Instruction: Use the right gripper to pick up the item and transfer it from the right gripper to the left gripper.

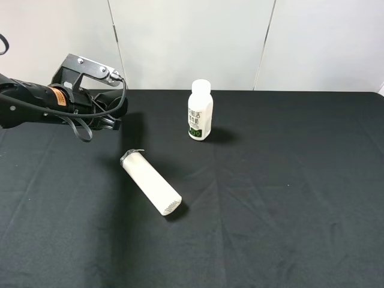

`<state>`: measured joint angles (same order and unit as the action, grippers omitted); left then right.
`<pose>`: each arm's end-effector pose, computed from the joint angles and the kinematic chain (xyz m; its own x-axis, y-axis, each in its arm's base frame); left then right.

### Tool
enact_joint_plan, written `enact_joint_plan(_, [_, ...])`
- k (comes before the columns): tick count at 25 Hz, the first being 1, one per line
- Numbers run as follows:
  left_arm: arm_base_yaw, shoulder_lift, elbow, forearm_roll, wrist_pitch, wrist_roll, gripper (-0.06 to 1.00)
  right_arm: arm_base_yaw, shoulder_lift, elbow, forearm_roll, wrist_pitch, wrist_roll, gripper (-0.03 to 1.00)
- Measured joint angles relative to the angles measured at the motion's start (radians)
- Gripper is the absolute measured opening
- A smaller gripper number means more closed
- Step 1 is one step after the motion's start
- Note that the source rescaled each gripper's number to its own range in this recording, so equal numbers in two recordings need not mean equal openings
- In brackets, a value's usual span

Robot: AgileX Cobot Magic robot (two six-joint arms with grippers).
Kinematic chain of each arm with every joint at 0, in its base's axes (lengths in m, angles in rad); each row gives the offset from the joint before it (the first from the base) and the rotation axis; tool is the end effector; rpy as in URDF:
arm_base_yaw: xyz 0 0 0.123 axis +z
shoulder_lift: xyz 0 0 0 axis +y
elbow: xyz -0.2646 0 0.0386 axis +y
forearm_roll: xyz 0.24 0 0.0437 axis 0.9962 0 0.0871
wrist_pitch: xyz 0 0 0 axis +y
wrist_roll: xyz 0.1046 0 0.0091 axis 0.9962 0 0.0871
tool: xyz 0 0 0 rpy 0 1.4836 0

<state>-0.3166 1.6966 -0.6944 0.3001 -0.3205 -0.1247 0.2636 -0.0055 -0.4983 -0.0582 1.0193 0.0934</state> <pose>0.3042 -0.1099 0.1422 -0.4744 0.3233 -0.8187 0.4647 0.8819 0.0790 0.0204 0.0001 0.2708 -0.4131 -0.0465 -0.9095 -0.1911 0.9809 0.0367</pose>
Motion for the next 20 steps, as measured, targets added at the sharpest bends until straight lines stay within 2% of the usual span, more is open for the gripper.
enact_joint_plan(1, [0.0,0.0,0.0,0.0,0.0,0.0,0.16,0.0,0.0,0.0,0.0,0.0,0.0,1.0])
enact_joint_plan(3, [0.0,0.0,0.0,0.0,0.003,0.0,0.58,0.0,0.0,0.0,0.0,0.0,0.0,1.0])
enact_joint_plan(4, [0.0,0.0,0.0,0.0,0.007,0.0,0.74,0.0,0.0,0.0,0.0,0.0,0.0,1.0])
enact_joint_plan(5, [0.0,0.0,0.0,0.0,0.011,0.001,0.84,0.0,0.0,0.0,0.0,0.0,0.0,1.0])
enact_joint_plan(6, [0.0,0.0,0.0,0.0,0.016,0.003,0.89,0.0,0.0,0.0,0.0,0.0,0.0,1.0])
enact_joint_plan(9, [0.0,0.0,0.0,0.0,0.02,0.013,0.97,0.0,0.0,0.0,0.0,0.0,0.0,1.0])
enact_joint_plan(15, [0.0,-0.018,0.0,0.0,0.037,0.023,1.0,0.0,0.0,0.0,0.0,0.0,0.0,1.0])
enact_joint_plan(18, [0.0,-0.078,0.0,0.0,0.106,0.023,1.0,0.0,0.0,0.0,0.0,0.0,0.0,1.0])
enact_joint_plan(20, [0.0,-0.13,-0.012,0.0,0.189,0.023,1.0,0.0,0.0,0.0,0.0,0.0,0.0,1.0])
